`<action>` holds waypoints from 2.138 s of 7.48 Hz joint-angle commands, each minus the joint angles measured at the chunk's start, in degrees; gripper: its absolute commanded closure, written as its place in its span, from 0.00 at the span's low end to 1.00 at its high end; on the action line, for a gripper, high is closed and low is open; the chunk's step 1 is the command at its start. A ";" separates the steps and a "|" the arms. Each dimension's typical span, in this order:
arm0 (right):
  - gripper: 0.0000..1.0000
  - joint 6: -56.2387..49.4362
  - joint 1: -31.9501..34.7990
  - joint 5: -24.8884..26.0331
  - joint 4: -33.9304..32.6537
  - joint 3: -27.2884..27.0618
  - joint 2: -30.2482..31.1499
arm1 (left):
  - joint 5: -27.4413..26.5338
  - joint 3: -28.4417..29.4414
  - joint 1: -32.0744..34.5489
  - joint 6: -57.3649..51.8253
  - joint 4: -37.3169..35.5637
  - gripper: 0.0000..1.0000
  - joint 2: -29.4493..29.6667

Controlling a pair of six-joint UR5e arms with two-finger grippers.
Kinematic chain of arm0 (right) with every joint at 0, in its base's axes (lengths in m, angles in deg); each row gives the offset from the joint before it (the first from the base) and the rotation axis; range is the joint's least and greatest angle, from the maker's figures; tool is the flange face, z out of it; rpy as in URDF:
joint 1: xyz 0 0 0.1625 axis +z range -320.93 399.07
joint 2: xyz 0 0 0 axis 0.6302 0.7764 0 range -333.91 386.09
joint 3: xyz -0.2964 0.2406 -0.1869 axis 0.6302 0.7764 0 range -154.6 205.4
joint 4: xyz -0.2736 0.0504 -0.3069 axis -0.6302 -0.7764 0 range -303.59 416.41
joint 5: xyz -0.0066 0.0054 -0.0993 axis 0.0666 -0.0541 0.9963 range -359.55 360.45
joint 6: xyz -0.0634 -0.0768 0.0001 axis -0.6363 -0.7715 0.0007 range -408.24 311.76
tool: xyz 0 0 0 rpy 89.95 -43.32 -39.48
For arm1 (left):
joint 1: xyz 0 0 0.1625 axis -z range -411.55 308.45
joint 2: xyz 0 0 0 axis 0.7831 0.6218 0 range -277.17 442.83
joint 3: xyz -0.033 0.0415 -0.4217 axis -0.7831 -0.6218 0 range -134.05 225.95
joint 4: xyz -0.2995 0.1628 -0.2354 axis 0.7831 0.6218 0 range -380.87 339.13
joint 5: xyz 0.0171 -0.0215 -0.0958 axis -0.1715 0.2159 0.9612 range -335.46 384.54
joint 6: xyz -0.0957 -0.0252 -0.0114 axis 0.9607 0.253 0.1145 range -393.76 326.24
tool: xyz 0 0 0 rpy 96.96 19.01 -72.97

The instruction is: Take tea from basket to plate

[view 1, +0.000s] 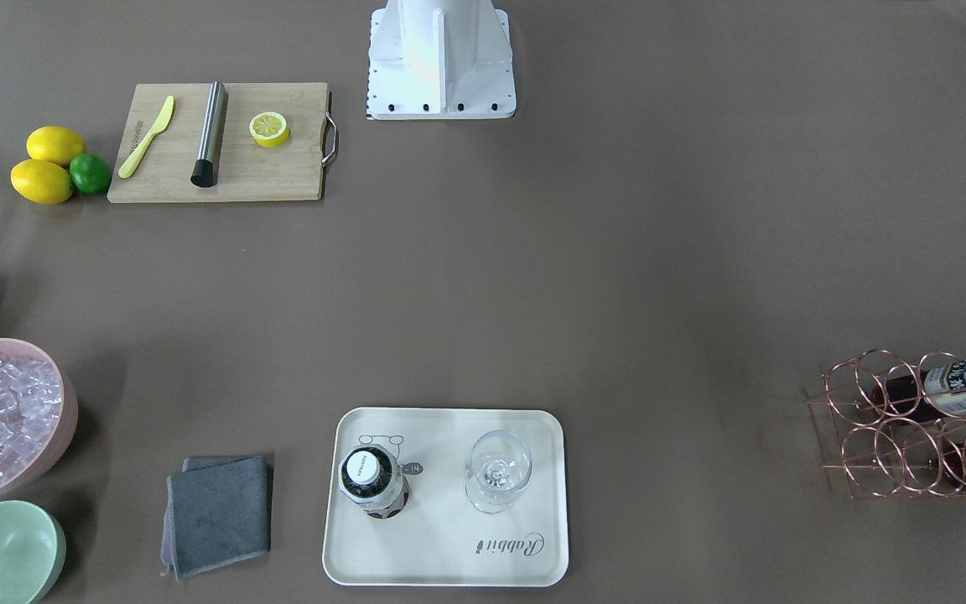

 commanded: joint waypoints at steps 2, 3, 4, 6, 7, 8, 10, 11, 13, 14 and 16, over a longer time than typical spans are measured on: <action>0.00 0.04 0.53 0.09 1.24 0.21 1.05 | 0.00 -0.02 0.00 -0.09 0.00 0.97 -0.05; 0.00 -0.31 0.80 0.09 1.24 0.30 1.13 | 0.00 -0.02 0.00 -0.08 -0.09 0.72 -0.14; 0.00 -0.40 1.23 0.09 1.24 0.30 1.14 | 0.00 -0.02 0.00 0.09 -0.26 0.37 -0.31; 0.00 0.13 1.32 0.09 1.16 0.83 1.31 | 0.09 -0.11 0.09 0.18 -0.35 0.02 -0.31; 0.00 0.13 1.33 0.09 1.16 1.00 1.05 | 0.17 -0.45 0.26 0.18 -0.61 0.02 -0.31; 0.00 0.04 1.33 -0.08 1.16 0.92 1.13 | 0.26 -1.85 0.79 0.53 -1.23 0.02 -0.23; 0.00 0.13 1.41 -0.35 1.16 0.83 1.14 | 0.26 -9.81 2.98 5.42 -10.05 0.02 -0.66; 0.00 0.13 1.41 -0.43 1.16 0.74 1.05 | 0.00 -17.08 3.95 15.11 -15.07 0.02 -4.23; 0.00 0.13 1.41 -0.52 1.24 0.48 1.05 | 0.09 -28.02 3.87 37.87 -15.03 0.02 -15.47; 0.00 0.13 1.33 -0.52 1.16 0.48 1.05 | 0.61 -27.10 3.35 42.41 -15.03 0.02 -19.08; 0.00 0.04 1.33 -0.35 1.24 0.74 0.87 | 5.07 -25.86 3.34 62.47 -15.12 0.02 -26.29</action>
